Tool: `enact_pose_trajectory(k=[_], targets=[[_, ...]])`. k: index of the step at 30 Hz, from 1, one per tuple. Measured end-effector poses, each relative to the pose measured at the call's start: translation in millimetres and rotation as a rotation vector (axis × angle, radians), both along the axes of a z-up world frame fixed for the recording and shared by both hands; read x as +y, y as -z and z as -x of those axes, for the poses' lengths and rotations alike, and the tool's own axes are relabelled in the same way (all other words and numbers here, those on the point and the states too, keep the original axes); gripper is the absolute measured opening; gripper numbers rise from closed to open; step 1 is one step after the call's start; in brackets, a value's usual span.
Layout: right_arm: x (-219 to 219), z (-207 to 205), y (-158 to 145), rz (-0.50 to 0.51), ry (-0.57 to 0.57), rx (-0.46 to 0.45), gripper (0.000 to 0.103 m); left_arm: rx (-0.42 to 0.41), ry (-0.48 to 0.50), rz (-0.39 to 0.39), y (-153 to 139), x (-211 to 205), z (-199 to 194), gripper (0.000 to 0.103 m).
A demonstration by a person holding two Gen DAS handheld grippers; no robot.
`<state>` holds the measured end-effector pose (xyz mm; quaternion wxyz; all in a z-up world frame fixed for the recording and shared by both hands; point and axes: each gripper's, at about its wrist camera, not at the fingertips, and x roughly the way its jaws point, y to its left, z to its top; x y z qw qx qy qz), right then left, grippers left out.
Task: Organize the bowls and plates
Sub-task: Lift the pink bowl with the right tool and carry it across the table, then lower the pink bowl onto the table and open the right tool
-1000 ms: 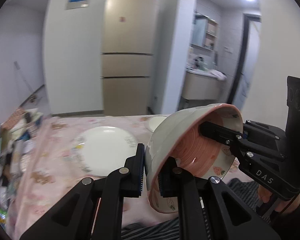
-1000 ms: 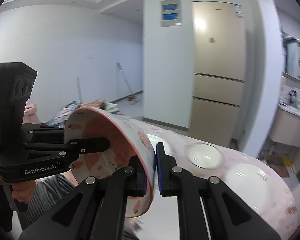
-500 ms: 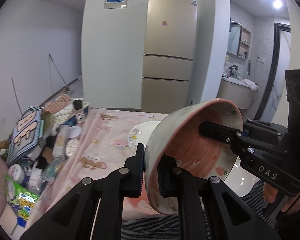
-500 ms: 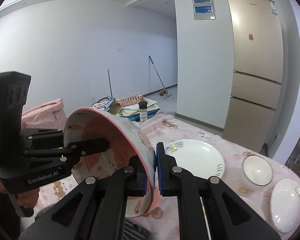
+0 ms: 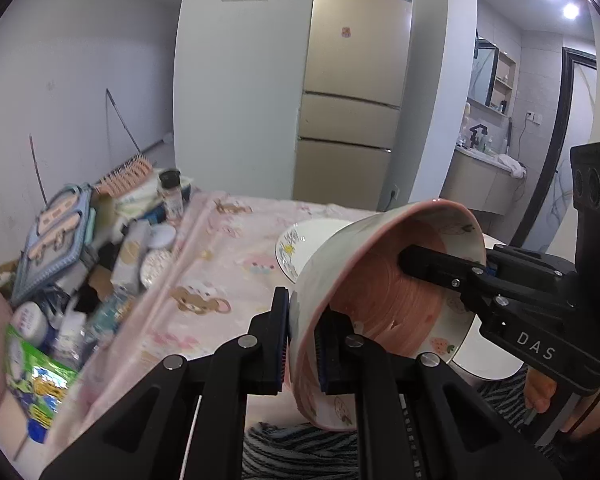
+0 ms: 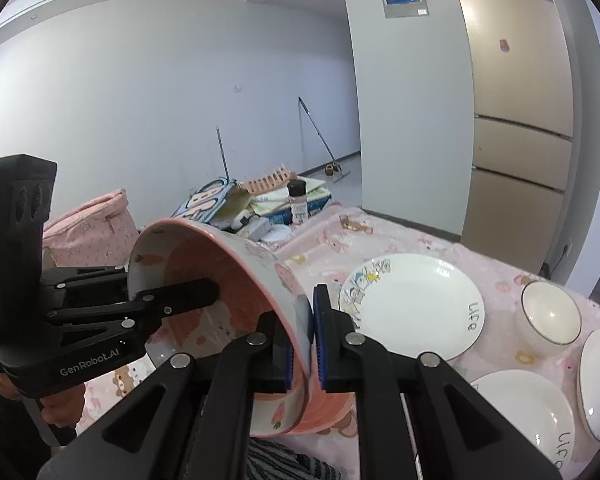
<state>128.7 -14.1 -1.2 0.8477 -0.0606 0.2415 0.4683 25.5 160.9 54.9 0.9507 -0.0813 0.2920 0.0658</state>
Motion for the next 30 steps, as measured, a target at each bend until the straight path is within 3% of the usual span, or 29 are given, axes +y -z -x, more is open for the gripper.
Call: enact_pose_trajectory(k=[12,19,26,30], targets=[[7.2,-31.3,38.3,0.034,-0.004,0.167,0.009,0.082,0.010,0.023,38.0,4.2,-27.6,0.011],[7.8,-58.0,61.2,0.020,-0.013,0.326,0.008,0.111,0.021,0.036,48.7,10.4,-42.5,0.011],[13.4,-58.4,69.1,0.052,-0.012,0.319,0.007,0.122,0.017,0.028,58.2,12.9,-47.7,0.011],[21.7,-55.7,75.1,0.098,-0.002,0.260,0.007,0.120,0.001,-0.007,64.4,10.2,-49.9,0.011]])
